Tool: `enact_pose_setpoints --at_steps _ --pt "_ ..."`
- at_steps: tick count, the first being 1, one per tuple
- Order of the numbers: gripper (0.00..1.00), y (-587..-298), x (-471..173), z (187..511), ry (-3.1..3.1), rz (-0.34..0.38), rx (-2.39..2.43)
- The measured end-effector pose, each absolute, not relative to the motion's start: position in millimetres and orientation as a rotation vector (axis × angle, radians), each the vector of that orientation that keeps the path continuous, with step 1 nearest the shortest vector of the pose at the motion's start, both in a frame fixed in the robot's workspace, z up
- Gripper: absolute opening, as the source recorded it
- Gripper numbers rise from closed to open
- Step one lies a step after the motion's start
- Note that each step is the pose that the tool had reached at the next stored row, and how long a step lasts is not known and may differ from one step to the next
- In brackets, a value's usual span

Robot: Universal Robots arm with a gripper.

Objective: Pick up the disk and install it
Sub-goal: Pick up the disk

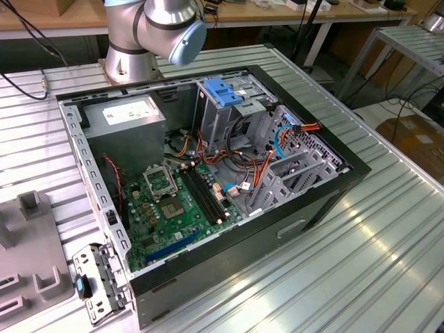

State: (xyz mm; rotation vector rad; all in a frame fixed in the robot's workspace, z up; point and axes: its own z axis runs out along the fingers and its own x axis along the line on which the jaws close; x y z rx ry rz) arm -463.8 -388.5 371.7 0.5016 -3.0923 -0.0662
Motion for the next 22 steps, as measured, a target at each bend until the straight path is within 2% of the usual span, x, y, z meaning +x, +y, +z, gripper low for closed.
enact_pose_setpoints --at_steps 22 --pt "0.11 -388.6 -463.8 371.7 -3.047 -0.065 0.716"
